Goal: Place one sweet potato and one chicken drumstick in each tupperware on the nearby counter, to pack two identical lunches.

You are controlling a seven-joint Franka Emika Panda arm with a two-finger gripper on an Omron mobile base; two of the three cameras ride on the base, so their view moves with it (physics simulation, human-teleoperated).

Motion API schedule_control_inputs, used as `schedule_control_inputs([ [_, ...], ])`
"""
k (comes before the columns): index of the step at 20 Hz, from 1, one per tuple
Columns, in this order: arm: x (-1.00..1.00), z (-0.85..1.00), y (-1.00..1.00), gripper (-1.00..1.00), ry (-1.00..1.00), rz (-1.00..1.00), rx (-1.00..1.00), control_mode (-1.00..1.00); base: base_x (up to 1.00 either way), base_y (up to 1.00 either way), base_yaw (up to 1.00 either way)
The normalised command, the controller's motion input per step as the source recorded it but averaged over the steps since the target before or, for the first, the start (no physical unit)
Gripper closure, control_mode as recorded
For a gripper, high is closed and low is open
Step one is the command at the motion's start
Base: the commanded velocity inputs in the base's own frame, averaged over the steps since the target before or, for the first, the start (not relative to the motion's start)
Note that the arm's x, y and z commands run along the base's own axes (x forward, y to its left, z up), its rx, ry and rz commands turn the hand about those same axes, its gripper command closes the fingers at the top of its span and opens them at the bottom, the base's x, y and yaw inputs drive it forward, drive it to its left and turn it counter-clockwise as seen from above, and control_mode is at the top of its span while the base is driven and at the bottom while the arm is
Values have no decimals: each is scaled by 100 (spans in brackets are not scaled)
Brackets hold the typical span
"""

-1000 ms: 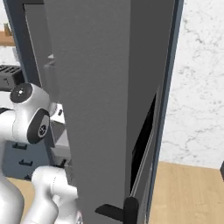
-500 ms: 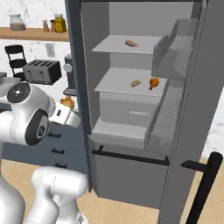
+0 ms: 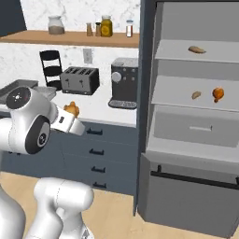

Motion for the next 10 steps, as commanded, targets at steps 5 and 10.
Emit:
schedule_control_inputs([
  [5,0,0,0,100,0,0,0,100,92,100,0],
  [10,0,0,0,100,0,0,0,100,100,100,0],
])
